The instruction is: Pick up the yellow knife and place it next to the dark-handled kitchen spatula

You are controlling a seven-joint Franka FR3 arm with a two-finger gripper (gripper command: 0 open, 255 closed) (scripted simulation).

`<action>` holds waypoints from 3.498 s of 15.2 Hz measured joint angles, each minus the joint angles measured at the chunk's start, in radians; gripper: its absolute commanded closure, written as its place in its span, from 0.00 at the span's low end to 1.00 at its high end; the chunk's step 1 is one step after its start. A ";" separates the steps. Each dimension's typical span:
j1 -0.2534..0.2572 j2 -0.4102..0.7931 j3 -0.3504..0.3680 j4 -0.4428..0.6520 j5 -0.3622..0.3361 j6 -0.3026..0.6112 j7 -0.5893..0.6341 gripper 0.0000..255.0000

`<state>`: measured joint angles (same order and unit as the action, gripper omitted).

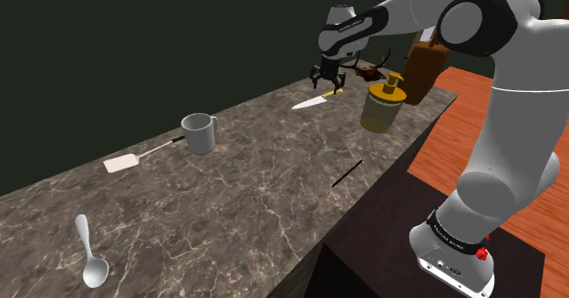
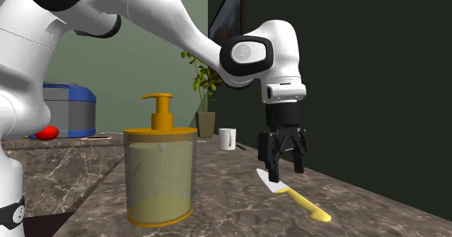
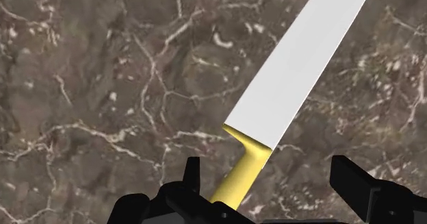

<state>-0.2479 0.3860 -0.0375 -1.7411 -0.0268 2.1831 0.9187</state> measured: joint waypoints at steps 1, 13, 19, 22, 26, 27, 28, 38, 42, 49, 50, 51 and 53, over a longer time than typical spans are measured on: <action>-0.001 0.011 0.000 0.002 0.001 0.009 -0.001 0.00; -0.002 0.028 0.000 -0.010 0.001 0.040 0.000 1.00; -0.002 0.028 -0.001 -0.011 0.001 0.040 -0.001 1.00; -0.002 0.019 -0.001 -0.008 0.001 0.028 -0.001 1.00; -0.001 -0.002 0.000 0.011 0.001 -0.012 -0.002 1.00; 0.000 -0.010 0.000 0.015 0.000 -0.025 0.000 1.00; -0.001 -0.012 0.000 0.027 0.000 -0.038 -0.002 1.00; 0.014 -0.075 0.005 0.055 -0.004 -0.129 0.016 1.00; 0.067 -0.141 0.030 -0.037 -0.018 -0.107 0.099 1.00; 0.154 -0.234 0.085 -0.164 -0.037 -0.080 0.250 1.00; 0.169 -0.246 0.095 -0.174 -0.040 -0.083 0.277 1.00; 0.183 -0.258 0.106 -0.190 -0.042 -0.080 0.304 1.00; 0.206 -0.261 0.123 -0.196 -0.046 -0.080 0.345 1.00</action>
<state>-0.0417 0.1246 0.0859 -1.9370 -0.0725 2.1026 1.2642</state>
